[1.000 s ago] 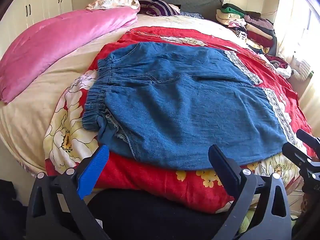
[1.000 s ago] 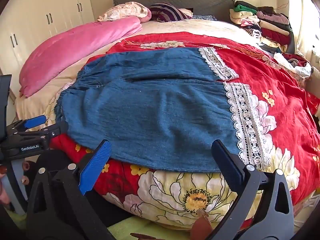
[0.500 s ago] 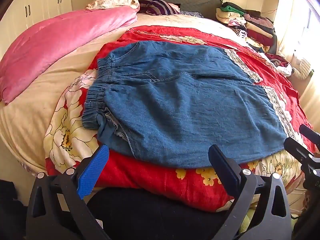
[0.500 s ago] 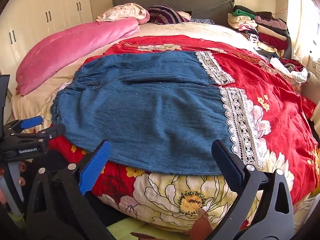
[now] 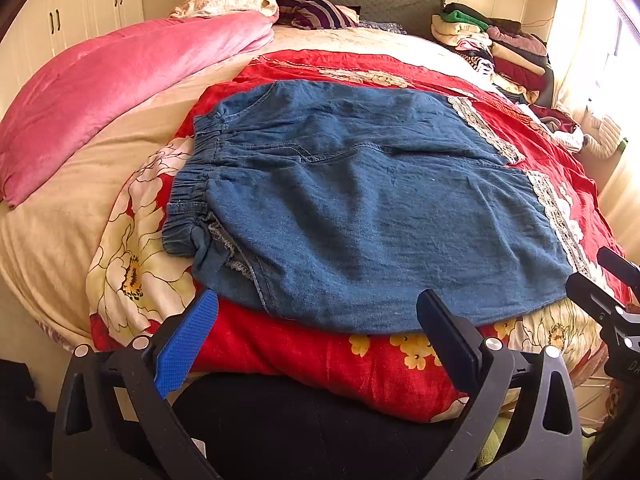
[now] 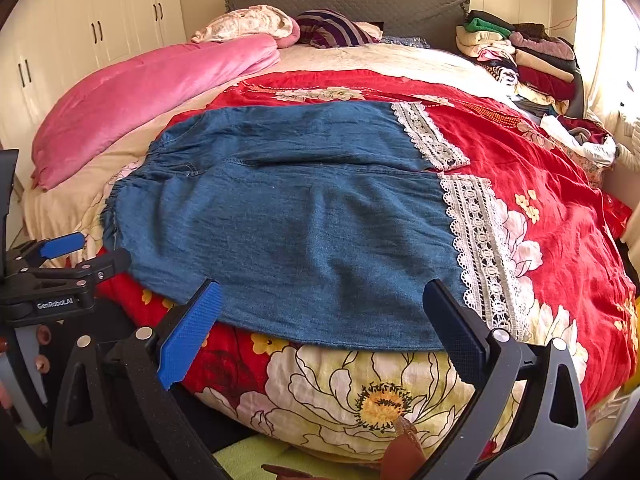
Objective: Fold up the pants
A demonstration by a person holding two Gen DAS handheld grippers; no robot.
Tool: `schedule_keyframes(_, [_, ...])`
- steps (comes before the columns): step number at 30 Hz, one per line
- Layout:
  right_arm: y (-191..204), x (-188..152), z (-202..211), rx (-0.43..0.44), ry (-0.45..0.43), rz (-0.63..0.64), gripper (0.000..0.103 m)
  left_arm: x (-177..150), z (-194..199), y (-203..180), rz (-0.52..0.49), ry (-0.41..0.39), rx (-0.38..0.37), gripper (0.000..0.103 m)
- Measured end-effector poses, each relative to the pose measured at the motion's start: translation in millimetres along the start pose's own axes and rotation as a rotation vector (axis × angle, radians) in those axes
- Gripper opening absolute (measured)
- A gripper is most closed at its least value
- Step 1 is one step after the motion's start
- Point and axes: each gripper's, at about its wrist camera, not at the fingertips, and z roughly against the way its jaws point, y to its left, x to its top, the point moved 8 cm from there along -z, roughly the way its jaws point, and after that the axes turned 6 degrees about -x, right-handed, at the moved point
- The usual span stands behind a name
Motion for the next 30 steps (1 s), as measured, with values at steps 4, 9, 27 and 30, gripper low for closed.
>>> schedule_keyframes(4, [-0.1, -0.6, -0.7, 0.000, 0.003, 0.002, 0.095, -0.2, 0.1, -0.3, 0.001, 0.000, -0.001, 0.099])
schedule_keyframes(9, [0.6, -1.9, -2.0, -0.002, 0.010, 0.003, 0.095, -0.7, -1.0, -0.2, -0.001, 0.002, 0.000, 0.099])
schedule_keyframes(27, [-1.2, -1.0, -4.2, -0.005, 0.011, 0.002, 0.095, -1.4, -3.7, 0.4, 0.000, 0.005, 0.004, 0.099])
schedule_keyframes(30, [-0.7, -0.1, -5.4, -0.003, 0.016, 0.003, 0.095, -0.7, -5.7, 1.3, 0.001, 0.010, 0.005, 0.099])
